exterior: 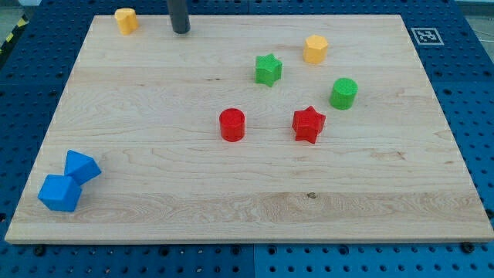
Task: Put your hand at the top center
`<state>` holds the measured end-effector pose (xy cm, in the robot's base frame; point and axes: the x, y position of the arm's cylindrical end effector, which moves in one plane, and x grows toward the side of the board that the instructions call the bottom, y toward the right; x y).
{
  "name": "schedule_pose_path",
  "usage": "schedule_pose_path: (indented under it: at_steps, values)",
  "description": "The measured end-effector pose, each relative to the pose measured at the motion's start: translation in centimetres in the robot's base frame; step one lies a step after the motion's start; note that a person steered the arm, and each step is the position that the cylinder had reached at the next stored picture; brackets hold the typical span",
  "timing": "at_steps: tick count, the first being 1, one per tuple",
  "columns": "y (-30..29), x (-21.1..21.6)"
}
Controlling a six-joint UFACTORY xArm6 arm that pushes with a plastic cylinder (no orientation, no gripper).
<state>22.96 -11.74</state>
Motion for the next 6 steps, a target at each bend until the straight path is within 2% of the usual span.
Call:
schedule_pose_path:
  at_steps: [6]
  values:
    - [11.4,-0.3]
